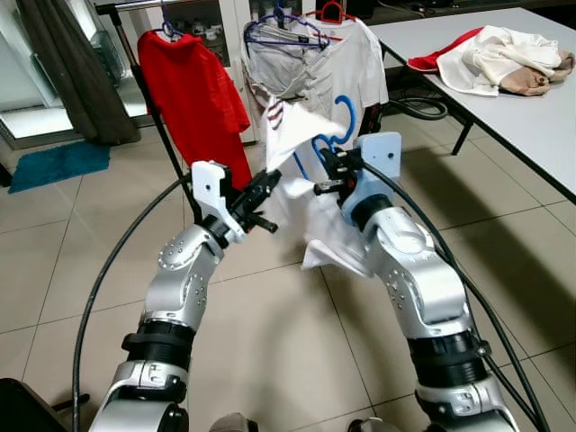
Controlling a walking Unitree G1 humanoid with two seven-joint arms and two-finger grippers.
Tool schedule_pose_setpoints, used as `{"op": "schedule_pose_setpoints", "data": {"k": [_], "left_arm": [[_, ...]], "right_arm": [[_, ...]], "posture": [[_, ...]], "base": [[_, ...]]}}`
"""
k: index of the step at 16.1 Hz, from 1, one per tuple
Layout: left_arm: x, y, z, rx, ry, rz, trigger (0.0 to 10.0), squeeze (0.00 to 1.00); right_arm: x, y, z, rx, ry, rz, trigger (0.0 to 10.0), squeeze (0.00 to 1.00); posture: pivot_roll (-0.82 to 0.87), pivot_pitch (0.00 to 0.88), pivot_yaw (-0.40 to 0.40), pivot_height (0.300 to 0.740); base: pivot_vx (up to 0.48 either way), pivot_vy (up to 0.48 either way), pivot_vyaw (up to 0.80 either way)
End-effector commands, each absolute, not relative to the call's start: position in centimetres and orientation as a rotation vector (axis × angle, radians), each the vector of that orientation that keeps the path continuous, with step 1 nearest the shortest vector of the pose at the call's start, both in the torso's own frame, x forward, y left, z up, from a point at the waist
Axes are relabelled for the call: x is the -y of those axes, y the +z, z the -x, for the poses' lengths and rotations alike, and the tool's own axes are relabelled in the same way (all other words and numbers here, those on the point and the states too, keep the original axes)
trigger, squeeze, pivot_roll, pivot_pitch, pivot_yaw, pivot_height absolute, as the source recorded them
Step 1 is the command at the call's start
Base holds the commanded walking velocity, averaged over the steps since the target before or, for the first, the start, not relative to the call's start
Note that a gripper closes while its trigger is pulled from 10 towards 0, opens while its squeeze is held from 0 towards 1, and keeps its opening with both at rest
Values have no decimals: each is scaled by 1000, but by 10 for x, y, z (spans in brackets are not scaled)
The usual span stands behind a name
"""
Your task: Hang hanger
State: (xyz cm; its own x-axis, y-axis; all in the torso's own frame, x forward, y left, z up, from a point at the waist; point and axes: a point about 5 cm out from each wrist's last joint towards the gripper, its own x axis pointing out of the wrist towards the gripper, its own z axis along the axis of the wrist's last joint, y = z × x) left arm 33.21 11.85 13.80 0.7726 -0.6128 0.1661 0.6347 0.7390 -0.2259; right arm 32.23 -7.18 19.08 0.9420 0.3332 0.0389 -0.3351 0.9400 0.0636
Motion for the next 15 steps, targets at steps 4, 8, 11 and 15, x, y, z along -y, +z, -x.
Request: {"op": "schedule_pose_setpoints", "data": {"k": [4, 8, 11, 15], "left_arm": [[-140, 145, -342, 134, -485, 274, 0, 0], [-184, 150, -353, 129, -223, 216, 0, 0], [-182, 148, -353, 121, -236, 217, 0, 0], [-130, 132, -338, -11, -611, 204, 0, 0]], "right_arm": [[59, 137, -310, -312, 536, 53, 10000, 0], [79, 115, -301, -424, 528, 139, 10000, 0], [84, 143, -308, -273, 495, 33, 10000, 0], [80, 167, -323, -133, 378, -91, 10000, 0]], "posture": [[-57, 0, 84, 740], [-55, 0, 81, 740], [-64, 0, 88, 740], [-58, 0, 87, 740]], "base": [[0, 0, 0], [0, 0, 0], [0, 0, 0], [0, 0, 0]]}}
